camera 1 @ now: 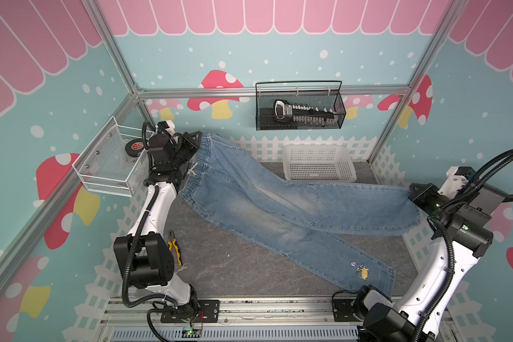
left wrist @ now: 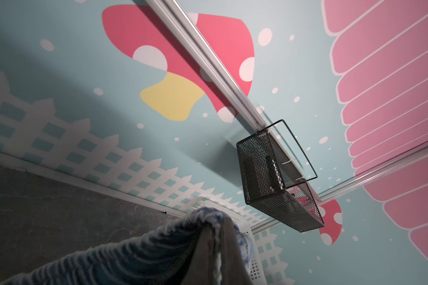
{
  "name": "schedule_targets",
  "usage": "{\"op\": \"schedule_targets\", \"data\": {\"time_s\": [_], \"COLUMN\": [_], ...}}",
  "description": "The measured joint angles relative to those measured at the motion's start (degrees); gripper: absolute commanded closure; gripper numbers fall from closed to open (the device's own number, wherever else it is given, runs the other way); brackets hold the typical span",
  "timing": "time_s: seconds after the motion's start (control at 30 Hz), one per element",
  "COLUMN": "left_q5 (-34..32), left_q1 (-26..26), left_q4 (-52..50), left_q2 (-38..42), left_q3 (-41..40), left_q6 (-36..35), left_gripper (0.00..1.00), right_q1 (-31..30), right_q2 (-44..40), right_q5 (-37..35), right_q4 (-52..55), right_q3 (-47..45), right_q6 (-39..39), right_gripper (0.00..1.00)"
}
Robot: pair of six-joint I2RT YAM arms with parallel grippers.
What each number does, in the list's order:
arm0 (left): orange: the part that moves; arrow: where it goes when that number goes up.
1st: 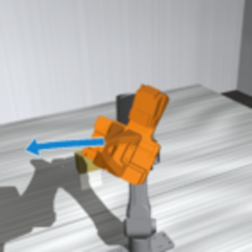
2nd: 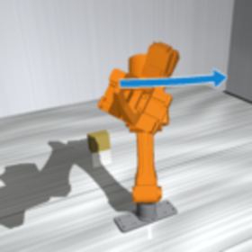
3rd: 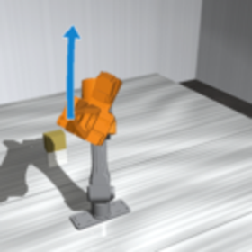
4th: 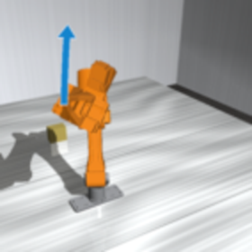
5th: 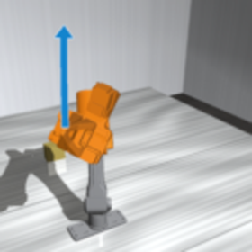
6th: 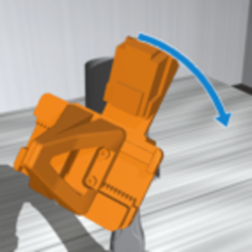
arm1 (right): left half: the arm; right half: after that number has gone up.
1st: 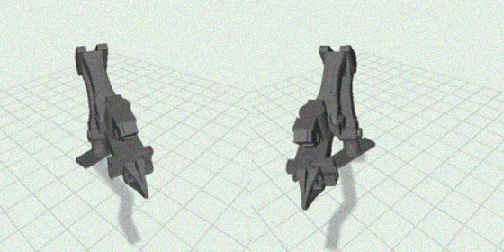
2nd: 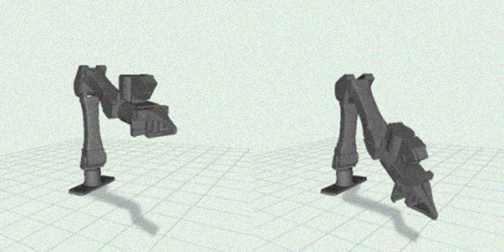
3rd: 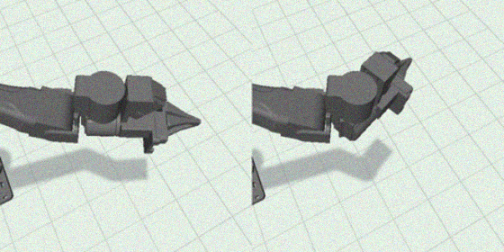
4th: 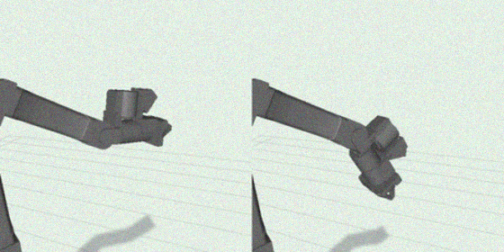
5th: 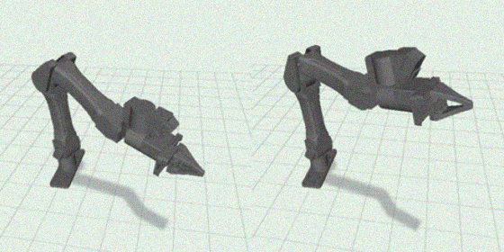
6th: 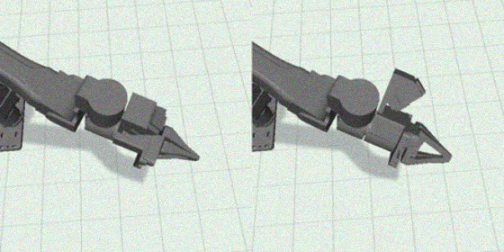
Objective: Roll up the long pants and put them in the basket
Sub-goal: Fold the long pant at the center of the board.
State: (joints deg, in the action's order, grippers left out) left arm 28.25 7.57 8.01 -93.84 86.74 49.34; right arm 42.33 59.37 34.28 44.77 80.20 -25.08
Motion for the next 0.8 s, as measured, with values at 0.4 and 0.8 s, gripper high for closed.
{"op": "schedule_targets", "data": {"time_s": [0.4,0.8], "left_q5": [1.6,1.5], "left_q1": [-0.5,-5.6], "left_q4": [3.2,0.7], "left_q2": [-15.4,-41.3], "left_q3": [13.8,48.8], "left_q6": [6.7,9.3], "left_gripper": [1.0,1.0], "right_q1": [0.1,1.4], "right_q2": [8.3,16.5], "right_q5": [-4.1,-6.9], "right_q4": [1.5,-3.1], "right_q3": [3.9,4.0], "right_q6": [3.0,5.1], "right_gripper": [1.0,1.0]}}
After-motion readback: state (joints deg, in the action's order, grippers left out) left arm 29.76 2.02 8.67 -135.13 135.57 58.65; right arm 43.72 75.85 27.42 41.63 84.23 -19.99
